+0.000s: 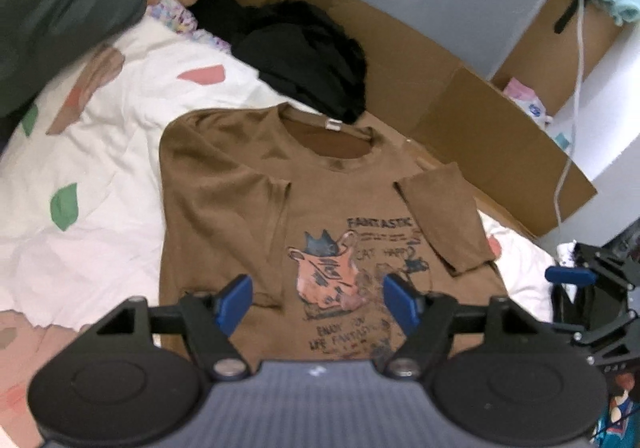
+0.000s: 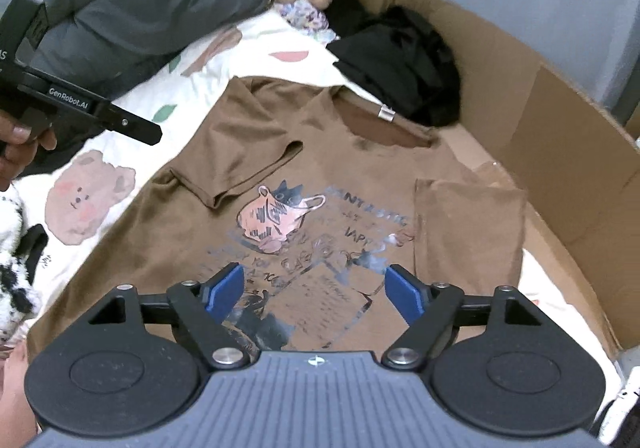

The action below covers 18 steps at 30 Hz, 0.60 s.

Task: Fold clothes
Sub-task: 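Open both tools and raise them away from the folded sleeve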

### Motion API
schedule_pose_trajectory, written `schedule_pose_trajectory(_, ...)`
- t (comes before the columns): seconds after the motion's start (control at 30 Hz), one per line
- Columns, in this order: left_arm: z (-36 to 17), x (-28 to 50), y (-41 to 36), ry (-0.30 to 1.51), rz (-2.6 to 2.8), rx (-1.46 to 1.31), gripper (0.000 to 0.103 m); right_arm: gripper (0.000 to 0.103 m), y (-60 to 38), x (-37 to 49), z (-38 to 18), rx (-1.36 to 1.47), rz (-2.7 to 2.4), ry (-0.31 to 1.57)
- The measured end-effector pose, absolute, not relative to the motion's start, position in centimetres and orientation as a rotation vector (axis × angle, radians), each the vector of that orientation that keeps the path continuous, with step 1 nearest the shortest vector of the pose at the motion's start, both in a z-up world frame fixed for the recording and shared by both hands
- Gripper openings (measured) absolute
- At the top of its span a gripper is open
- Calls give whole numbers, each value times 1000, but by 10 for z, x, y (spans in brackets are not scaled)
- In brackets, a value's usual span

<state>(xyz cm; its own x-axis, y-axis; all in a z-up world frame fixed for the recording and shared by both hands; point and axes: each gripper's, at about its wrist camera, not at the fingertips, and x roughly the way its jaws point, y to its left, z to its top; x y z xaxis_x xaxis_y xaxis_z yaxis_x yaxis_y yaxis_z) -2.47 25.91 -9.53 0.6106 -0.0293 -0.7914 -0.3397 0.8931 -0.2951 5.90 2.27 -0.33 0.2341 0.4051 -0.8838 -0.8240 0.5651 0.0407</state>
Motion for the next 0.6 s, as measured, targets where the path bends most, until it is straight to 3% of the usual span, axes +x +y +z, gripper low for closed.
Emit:
schedule_pose_trajectory(0.1, -76, -36, 248, 896, 190, -407, 81, 87, 14, 48, 16, -487, 928, 1008)
schedule_pose_trajectory(0.33, -51, -69, 234, 930, 239, -407, 82, 91, -17, 25, 24, -480, 955, 991)
schedule_pose_trajectory(0.6, -80, -96, 227, 987, 270, -407, 82, 91, -54, 18, 19, -559, 1019, 1012)
